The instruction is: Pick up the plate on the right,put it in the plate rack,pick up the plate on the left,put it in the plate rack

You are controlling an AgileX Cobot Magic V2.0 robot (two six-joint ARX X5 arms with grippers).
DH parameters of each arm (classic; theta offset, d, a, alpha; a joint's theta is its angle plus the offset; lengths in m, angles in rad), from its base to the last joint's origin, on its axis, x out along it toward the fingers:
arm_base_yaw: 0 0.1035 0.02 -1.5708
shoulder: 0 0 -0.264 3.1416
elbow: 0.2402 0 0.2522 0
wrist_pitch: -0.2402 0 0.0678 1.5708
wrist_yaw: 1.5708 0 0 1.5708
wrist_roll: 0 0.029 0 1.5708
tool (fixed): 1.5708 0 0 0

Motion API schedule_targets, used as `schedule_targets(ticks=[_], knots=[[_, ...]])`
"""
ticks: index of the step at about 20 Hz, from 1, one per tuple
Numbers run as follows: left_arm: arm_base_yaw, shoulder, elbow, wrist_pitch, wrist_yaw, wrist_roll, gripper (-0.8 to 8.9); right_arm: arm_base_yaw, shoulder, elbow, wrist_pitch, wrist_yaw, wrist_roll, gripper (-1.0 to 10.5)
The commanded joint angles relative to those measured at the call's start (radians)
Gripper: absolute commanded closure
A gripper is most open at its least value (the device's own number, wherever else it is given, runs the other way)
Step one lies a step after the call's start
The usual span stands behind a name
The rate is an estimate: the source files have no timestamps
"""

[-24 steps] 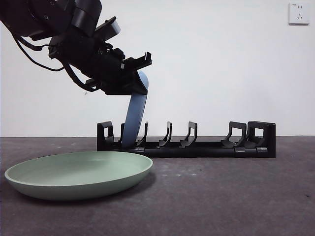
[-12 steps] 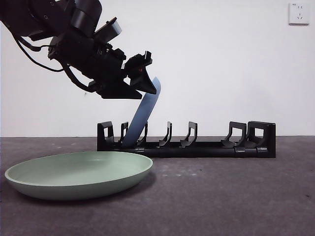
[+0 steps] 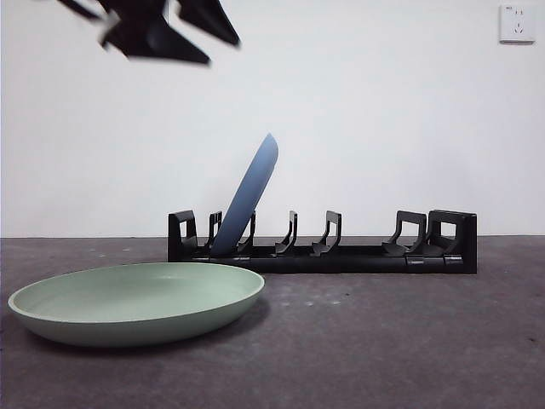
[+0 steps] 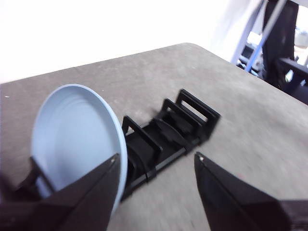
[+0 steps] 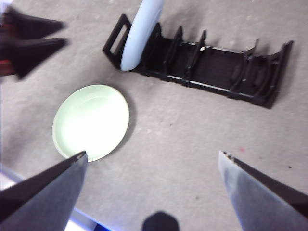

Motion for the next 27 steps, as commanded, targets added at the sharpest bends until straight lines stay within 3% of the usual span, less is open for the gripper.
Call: schedule_targets(ticks=[1,5,8,9,11,17,22,27], knots=[[0.0,-0.146,0.002,-0.136,-0.001,0.124,5.55,0.001,0.041,-0.009,0.009,-0.033,-0.012,4.8],[-0.001,-0.398,0.003,-0.342,0.0,0.276,5.55,0.01,0.146,-0.009,0.025,-0.133,-0.028,4.8],[-0.001,-0.546,0.003,-0.469,0.0,0.357,5.51,0.069,0.244,-0.016,0.047,-0.132,-0.028,4.8],[-0.001,-0.589,0.003,-0.518,0.0,0.381,5.27,0.094,0.284,-0.024,0.068,-0.132,-0.028,4.8],[-0.001,-0.655,0.003,-0.602,-0.001,0.423,3.82,0.159,0.358,-0.047,0.125,-0.131,-0.019,4.8],[-0.001,-0.708,0.033,-0.814,-0.001,0.468,3.67,0.34,0.57,-0.161,0.345,-0.052,0.034,4.8],[0.0,-0.699,0.055,-0.846,-0.001,0.501,3.66,0.399,0.674,-0.191,0.428,0.015,0.063,4.8],[-0.001,-0.692,0.056,-0.875,-0.001,0.523,3.66,0.43,0.764,-0.192,0.482,0.023,0.092,4.8]])
